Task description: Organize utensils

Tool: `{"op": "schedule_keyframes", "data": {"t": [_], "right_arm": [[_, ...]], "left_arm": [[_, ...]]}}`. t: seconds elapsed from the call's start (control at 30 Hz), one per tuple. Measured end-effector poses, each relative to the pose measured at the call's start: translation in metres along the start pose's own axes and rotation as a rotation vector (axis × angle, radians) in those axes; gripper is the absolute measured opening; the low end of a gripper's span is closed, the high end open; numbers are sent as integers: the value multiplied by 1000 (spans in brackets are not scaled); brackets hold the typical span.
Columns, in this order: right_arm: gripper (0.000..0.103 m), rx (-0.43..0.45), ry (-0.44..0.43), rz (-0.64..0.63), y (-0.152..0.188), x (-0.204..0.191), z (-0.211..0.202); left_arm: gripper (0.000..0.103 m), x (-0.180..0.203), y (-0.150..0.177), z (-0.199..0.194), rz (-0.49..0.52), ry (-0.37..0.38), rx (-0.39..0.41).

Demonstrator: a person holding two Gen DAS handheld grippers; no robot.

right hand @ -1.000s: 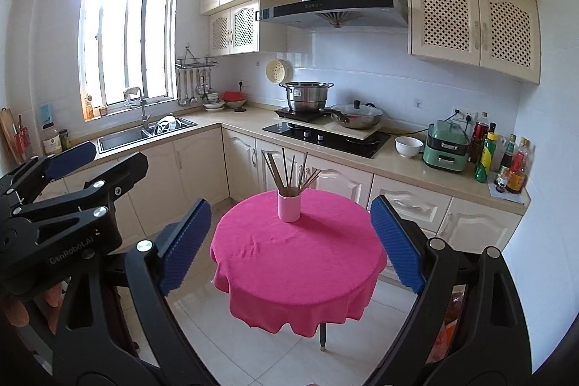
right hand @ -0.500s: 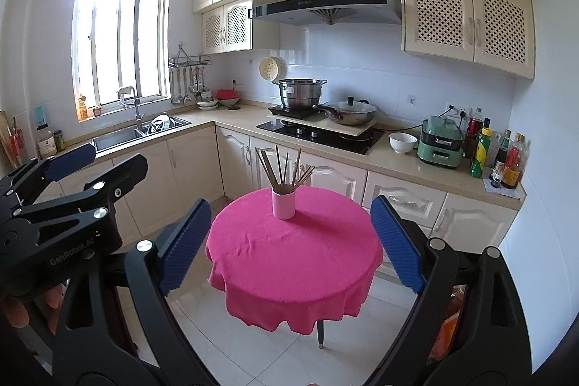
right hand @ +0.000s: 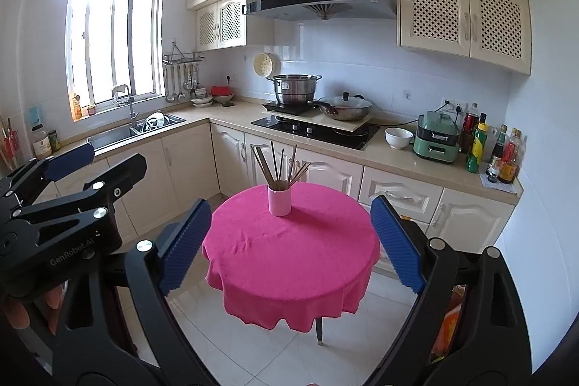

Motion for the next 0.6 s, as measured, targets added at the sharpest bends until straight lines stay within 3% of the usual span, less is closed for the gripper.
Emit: {"op": "schedule_keyframes", "data": {"t": [0.6], "right_arm": [[88, -21, -3, 2, 1, -5, 14]], "left_arm": [[75, -8, 3, 17, -1, -9, -15]]}}
Point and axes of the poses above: each gripper's, at about its wrist camera, not at the fingertips, and z roughly the way its jaws point, x to its right, y to its underside, the point moved 1 cm from there along z, roughly the way its jaws point, and after that the axes turned 5 degrees about -z, right-handed, at the moved point
